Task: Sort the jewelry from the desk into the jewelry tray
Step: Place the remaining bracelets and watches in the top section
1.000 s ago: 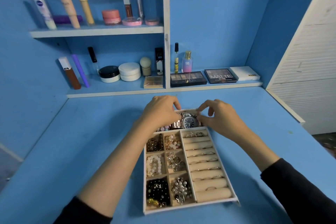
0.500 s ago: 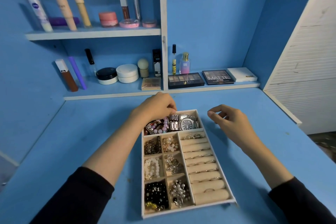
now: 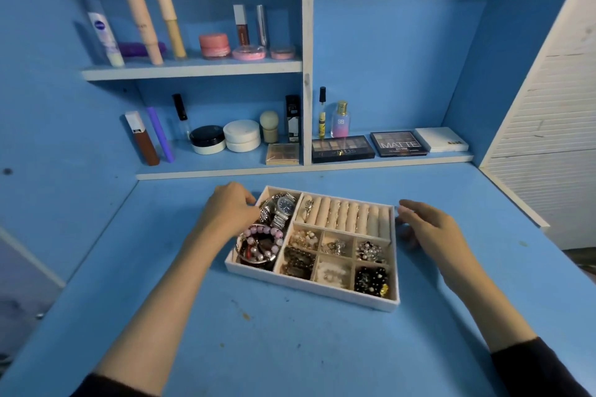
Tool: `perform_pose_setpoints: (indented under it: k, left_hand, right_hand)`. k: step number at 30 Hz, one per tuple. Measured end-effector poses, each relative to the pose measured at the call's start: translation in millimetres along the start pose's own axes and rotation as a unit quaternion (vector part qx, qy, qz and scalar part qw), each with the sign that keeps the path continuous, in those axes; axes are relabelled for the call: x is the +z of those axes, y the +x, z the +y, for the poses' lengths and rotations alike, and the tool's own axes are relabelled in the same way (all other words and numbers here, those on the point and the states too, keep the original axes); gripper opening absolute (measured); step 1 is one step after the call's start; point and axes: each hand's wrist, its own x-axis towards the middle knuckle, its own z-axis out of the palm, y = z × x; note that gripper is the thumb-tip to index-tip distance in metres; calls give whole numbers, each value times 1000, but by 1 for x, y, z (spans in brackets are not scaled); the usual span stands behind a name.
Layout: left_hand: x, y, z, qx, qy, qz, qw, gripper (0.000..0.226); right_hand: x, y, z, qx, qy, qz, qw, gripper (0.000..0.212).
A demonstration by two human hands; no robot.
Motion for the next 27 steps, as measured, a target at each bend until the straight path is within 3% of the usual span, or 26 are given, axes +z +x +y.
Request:
perform_pose_setpoints:
  k: [4,8,16,27]
  left_hand:
    - [5,-23,-4,-33,-60,-6,998,29]
    - [14,-49,-5,-39,-142,-13,989,18]
    - [24,-67,2,-13,-190,53,980,14]
    - [45,-71,1,6,-248,106,963,26]
  right_hand:
    - [-2,-7,-2,4,-10,-25,1000,27]
    - [-5,-12,-3,5,1,-15,1000,39]
    - [-6,-17,2,24,35,-3,999,42]
    - [-5,-21,4,22,85,8,996,41]
